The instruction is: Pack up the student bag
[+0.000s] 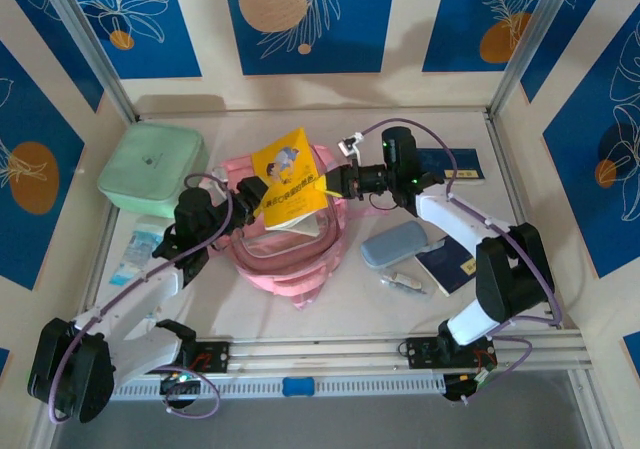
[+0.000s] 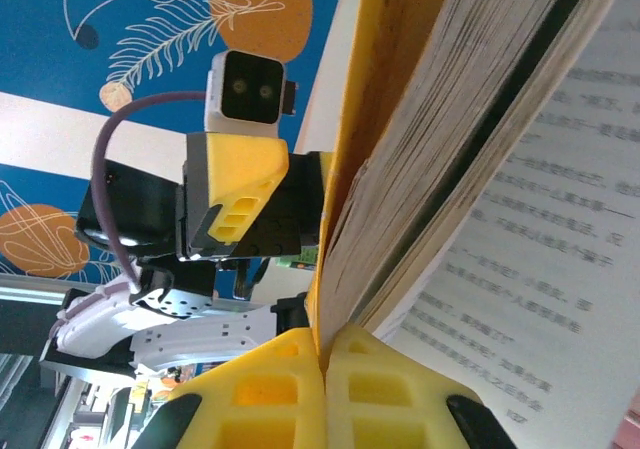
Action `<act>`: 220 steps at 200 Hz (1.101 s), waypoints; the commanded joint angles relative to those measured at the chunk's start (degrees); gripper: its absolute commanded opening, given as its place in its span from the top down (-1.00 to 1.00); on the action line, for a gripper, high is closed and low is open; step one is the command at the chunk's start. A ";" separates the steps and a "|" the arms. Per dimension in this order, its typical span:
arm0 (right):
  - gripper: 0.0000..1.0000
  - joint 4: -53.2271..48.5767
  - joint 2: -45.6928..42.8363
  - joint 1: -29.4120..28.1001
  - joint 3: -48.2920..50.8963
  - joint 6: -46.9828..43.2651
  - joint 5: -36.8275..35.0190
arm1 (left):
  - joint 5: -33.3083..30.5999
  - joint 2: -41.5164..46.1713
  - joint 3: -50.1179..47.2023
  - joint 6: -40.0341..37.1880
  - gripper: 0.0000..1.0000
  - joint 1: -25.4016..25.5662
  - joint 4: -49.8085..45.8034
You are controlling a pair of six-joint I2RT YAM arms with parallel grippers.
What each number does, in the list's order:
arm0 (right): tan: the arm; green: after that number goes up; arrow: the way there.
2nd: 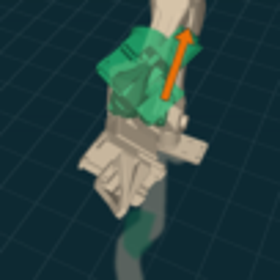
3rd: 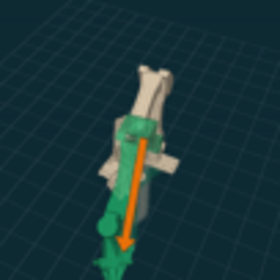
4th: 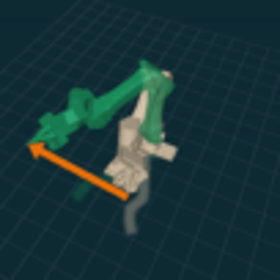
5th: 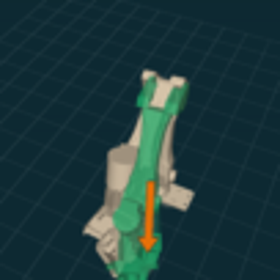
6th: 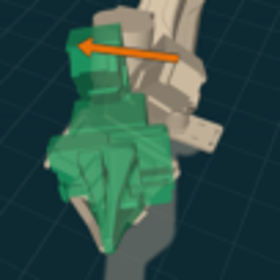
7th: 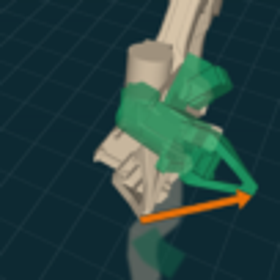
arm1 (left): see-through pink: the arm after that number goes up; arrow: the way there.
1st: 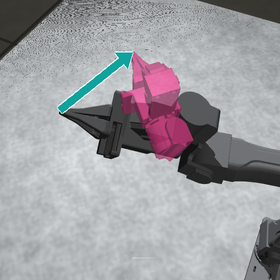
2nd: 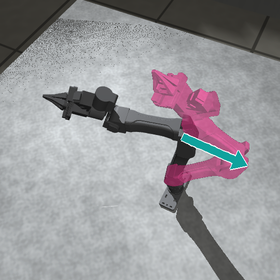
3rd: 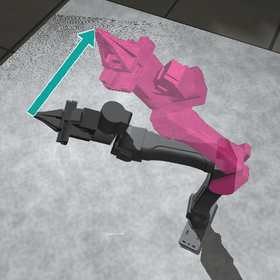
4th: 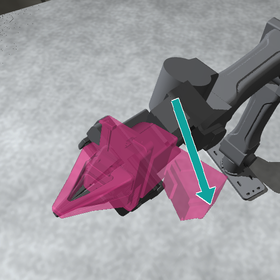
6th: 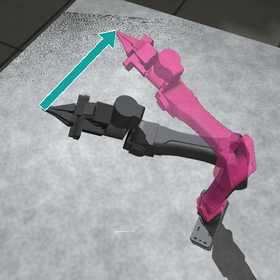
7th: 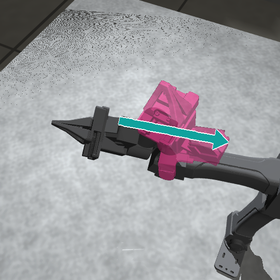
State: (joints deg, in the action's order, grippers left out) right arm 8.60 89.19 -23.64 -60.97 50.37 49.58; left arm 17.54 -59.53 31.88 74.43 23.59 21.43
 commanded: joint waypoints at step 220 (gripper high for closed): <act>-1.00 7.68 0.52 -2.72 4.57 12.22 2.37 | -0.70 -3.04 6.37 -1.14 1.00 6.23 8.34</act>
State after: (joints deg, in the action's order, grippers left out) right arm 5.96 89.47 -25.54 -57.19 54.96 48.07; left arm 16.84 -62.04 35.57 73.89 29.56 24.18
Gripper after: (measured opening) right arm 0.993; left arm 0.151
